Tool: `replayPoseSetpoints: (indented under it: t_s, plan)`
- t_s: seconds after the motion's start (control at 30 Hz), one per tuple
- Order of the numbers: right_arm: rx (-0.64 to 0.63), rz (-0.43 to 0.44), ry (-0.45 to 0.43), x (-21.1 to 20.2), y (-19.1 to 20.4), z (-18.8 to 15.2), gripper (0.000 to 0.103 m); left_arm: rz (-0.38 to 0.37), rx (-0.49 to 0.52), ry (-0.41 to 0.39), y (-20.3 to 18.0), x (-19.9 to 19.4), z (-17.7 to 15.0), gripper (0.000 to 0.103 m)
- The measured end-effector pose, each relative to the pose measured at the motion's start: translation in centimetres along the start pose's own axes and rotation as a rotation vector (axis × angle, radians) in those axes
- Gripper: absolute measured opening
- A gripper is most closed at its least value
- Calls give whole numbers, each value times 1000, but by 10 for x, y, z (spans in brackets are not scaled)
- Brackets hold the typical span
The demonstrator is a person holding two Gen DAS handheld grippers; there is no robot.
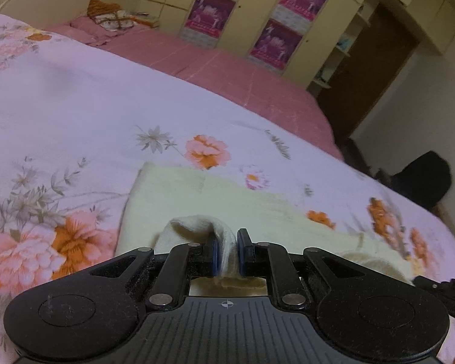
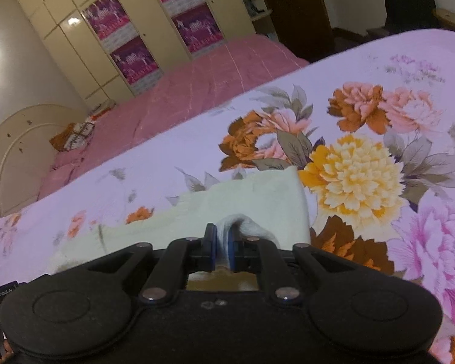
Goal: Fold small clothes
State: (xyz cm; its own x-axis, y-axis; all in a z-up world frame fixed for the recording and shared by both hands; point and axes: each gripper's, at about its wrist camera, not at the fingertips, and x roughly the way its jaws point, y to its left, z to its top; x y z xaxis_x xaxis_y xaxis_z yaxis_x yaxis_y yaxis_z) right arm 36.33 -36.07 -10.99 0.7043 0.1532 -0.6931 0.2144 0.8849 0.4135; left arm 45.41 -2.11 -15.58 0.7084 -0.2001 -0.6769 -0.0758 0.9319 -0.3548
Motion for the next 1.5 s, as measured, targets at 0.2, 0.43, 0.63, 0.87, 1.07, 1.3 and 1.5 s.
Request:
replayPoseSetpoints:
  t_s: [0.2,0.43,0.63,0.87,1.07,1.3,1.5]
  plan:
    - [-17,-52,-5,18,-2,9,30,62,52,33,-11,17,9,15]
    - [-104,-140,-95,13,2,19,70,105,80,-125,-13,-8,24,103]
    - [-256,-156,-82,15,9,11,70,123,212,-56,-11,2,10,103]
    - [-296,-136,9,39,6,3,55,108,302,21,-15,25,0,74]
    - [-343,-132,16,52,13,5,49,143,334,-8,-14,27,1,75]
    - [-382,-98,21,52,20,4,11,115,342,-20,-16,23,-1,14]
    - [-345,-78,-67,35,20,11,6,151,373,-120,-21,8,-2,3]
